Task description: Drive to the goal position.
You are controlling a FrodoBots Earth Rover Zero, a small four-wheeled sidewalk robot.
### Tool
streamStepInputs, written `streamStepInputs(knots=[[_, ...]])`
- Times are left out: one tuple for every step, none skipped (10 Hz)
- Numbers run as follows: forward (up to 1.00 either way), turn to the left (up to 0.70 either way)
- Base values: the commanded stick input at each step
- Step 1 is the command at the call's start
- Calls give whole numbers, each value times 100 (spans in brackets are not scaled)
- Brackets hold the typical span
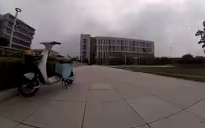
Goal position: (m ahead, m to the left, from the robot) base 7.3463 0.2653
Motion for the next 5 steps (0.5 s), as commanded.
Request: streamStepInputs(knots=[[70,0],[70,0],[70,0],[70,0],[70,0]])
